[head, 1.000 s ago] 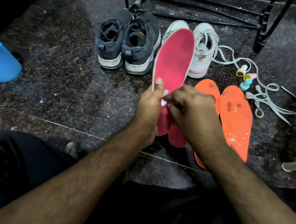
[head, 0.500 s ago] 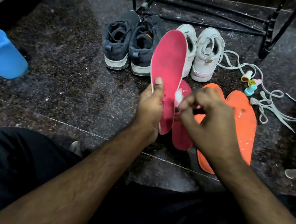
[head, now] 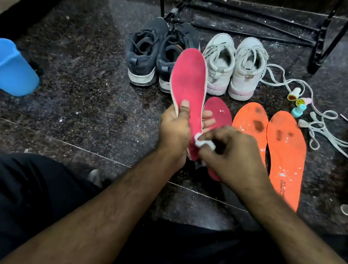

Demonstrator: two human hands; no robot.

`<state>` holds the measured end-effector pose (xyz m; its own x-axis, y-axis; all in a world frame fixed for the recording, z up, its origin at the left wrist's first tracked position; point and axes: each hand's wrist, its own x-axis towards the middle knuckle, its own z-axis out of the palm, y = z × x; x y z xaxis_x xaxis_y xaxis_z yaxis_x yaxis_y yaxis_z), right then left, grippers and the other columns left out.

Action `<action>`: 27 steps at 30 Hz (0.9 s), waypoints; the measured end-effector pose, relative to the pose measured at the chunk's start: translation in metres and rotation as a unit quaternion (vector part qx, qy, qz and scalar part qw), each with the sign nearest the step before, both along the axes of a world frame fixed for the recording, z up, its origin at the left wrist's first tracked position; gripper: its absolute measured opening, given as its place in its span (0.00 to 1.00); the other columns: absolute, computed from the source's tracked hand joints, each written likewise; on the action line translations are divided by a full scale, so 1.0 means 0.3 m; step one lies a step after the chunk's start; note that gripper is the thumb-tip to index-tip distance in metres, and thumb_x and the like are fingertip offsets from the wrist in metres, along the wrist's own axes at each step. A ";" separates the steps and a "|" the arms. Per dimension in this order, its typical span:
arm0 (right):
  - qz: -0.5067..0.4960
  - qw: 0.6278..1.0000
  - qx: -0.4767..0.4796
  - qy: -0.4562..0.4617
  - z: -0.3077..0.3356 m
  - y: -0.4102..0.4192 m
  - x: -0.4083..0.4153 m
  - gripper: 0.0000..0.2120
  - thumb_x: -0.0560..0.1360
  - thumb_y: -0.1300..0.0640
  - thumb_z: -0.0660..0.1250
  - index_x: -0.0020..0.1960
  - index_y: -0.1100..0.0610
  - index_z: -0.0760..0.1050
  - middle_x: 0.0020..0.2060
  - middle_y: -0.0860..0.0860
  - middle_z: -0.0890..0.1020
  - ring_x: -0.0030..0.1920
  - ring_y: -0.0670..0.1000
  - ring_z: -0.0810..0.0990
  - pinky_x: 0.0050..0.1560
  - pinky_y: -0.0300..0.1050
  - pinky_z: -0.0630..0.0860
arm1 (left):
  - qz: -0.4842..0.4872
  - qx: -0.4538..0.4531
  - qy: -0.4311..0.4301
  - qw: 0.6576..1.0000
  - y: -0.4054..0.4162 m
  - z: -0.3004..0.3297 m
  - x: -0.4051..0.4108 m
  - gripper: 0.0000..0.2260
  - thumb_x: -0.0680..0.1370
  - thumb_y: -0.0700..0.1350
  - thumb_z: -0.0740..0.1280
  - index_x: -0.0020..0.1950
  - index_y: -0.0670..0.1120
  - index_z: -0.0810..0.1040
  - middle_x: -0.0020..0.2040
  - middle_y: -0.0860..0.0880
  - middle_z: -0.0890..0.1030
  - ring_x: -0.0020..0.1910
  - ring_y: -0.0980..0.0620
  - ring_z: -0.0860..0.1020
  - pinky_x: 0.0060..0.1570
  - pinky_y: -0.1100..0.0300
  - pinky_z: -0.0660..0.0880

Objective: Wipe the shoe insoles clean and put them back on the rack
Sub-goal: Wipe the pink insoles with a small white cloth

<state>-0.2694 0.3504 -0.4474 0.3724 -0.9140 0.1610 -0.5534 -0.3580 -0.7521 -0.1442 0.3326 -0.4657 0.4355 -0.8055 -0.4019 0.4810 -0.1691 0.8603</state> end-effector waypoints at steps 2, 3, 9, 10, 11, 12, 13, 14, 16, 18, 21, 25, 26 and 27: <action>-0.037 0.996 -0.076 -0.031 0.024 -0.015 -0.009 0.07 0.71 0.61 0.71 0.48 0.54 0.83 0.40 0.48 0.80 0.40 0.42 0.77 0.44 0.34 0.72 | -0.007 0.000 -0.028 1.000 0.003 -0.022 -0.010 0.11 0.85 0.46 0.59 0.54 0.41 0.77 0.40 0.43 0.84 0.34 0.49 0.82 0.38 0.55 0.81; -0.048 0.993 -0.099 -0.035 0.028 -0.026 -0.005 0.08 0.72 0.62 0.70 0.51 0.56 0.83 0.41 0.50 0.79 0.41 0.44 0.77 0.45 0.35 0.72 | -0.015 -0.009 -0.021 1.000 0.004 -0.025 -0.018 0.11 0.85 0.46 0.60 0.55 0.41 0.78 0.42 0.42 0.83 0.37 0.48 0.82 0.41 0.54 0.80; 0.027 0.996 -0.070 0.045 -0.033 -0.051 0.040 0.11 0.70 0.59 0.66 0.48 0.58 0.85 0.44 0.54 0.80 0.44 0.54 0.79 0.48 0.44 0.74 | -0.024 -0.002 0.079 0.997 0.011 -0.004 -0.029 0.16 0.86 0.49 0.56 0.59 0.38 0.76 0.43 0.38 0.82 0.38 0.45 0.82 0.44 0.50 0.82; 0.046 0.997 -0.042 0.053 -0.038 -0.034 0.040 0.11 0.68 0.60 0.67 0.47 0.56 0.85 0.43 0.53 0.80 0.43 0.53 0.80 0.47 0.43 0.74 | -0.021 0.005 0.074 0.997 0.009 -0.003 -0.016 0.19 0.86 0.50 0.55 0.61 0.35 0.75 0.41 0.39 0.83 0.37 0.45 0.83 0.39 0.52 0.83; 0.064 0.996 -0.015 0.065 -0.041 -0.015 0.037 0.10 0.67 0.60 0.68 0.45 0.55 0.85 0.41 0.51 0.81 0.41 0.52 0.80 0.45 0.42 0.75 | -0.013 0.009 0.067 0.998 0.006 -0.001 -0.003 0.22 0.86 0.51 0.55 0.62 0.32 0.73 0.41 0.39 0.84 0.37 0.45 0.84 0.38 0.52 0.83; 0.078 0.994 0.003 0.074 -0.041 -0.003 0.030 0.09 0.67 0.60 0.69 0.43 0.53 0.85 0.39 0.49 0.81 0.39 0.50 0.79 0.43 0.43 0.75 | -0.006 0.010 0.062 0.998 -0.002 -0.005 0.007 0.24 0.86 0.52 0.54 0.63 0.30 0.72 0.40 0.39 0.84 0.37 0.45 0.85 0.37 0.52 0.83; 0.079 0.994 0.011 0.068 -0.035 0.002 0.021 0.07 0.67 0.60 0.69 0.41 0.53 0.85 0.37 0.47 0.80 0.37 0.48 0.79 0.42 0.44 0.75 | -0.003 0.010 0.055 0.998 -0.009 -0.006 0.009 0.24 0.86 0.52 0.54 0.63 0.30 0.72 0.40 0.39 0.84 0.36 0.45 0.85 0.38 0.51 0.83; 0.058 0.997 0.006 0.045 -0.025 -0.002 0.009 0.06 0.68 0.60 0.68 0.39 0.53 0.83 0.36 0.47 0.80 0.36 0.48 0.78 0.42 0.45 0.75 | -0.003 0.009 0.046 0.999 -0.014 -0.010 0.005 0.22 0.86 0.51 0.55 0.62 0.32 0.73 0.39 0.40 0.84 0.34 0.45 0.84 0.37 0.51 0.82; -0.019 0.999 -0.039 -0.024 0.004 -0.028 -0.017 0.07 0.70 0.57 0.64 0.39 0.57 0.81 0.36 0.50 0.80 0.38 0.45 0.77 0.44 0.44 0.75 | -0.013 -0.003 0.031 0.999 -0.010 -0.011 -0.014 0.17 0.86 0.49 0.56 0.58 0.36 0.74 0.40 0.39 0.84 0.35 0.44 0.83 0.40 0.49 0.82; -0.072 0.991 -0.091 -0.063 0.029 -0.056 -0.027 0.09 0.72 0.57 0.64 0.44 0.58 0.82 0.39 0.51 0.80 0.40 0.43 0.76 0.45 0.38 0.72 | -0.038 -0.017 0.048 0.998 -0.001 -0.017 -0.032 0.14 0.86 0.48 0.58 0.58 0.38 0.76 0.47 0.37 0.84 0.43 0.41 0.82 0.52 0.43 0.80; -0.050 0.991 -0.122 -0.015 0.010 -0.076 0.000 0.13 0.74 0.62 0.65 0.55 0.59 0.83 0.46 0.55 0.80 0.48 0.51 0.79 0.51 0.37 0.71 | -0.053 -0.026 0.073 0.996 0.006 -0.015 -0.053 0.13 0.86 0.47 0.58 0.56 0.41 0.78 0.46 0.40 0.83 0.44 0.45 0.82 0.57 0.46 0.78; 0.046 0.993 -0.079 0.076 -0.047 -0.058 0.033 0.14 0.70 0.57 0.64 0.50 0.57 0.86 0.45 0.55 0.81 0.46 0.56 0.81 0.49 0.46 0.77 | -0.009 -0.021 0.079 0.997 0.006 -0.019 -0.036 0.13 0.86 0.48 0.56 0.58 0.41 0.75 0.42 0.39 0.81 0.37 0.45 0.82 0.44 0.50 0.81; 0.058 0.993 -0.052 0.093 -0.054 -0.048 0.034 0.13 0.68 0.58 0.66 0.48 0.56 0.86 0.45 0.54 0.81 0.46 0.56 0.82 0.49 0.46 0.77 | 0.000 -0.021 0.080 0.997 0.005 -0.019 -0.026 0.13 0.86 0.48 0.55 0.57 0.41 0.74 0.41 0.38 0.82 0.36 0.44 0.83 0.42 0.49 0.82; 0.066 0.991 -0.031 0.109 -0.057 -0.035 0.032 0.11 0.67 0.58 0.68 0.46 0.55 0.86 0.44 0.54 0.82 0.45 0.57 0.82 0.49 0.46 0.77 | 0.003 -0.022 0.079 0.997 0.004 -0.016 -0.017 0.14 0.87 0.49 0.54 0.57 0.41 0.72 0.40 0.37 0.82 0.37 0.43 0.84 0.42 0.47 0.82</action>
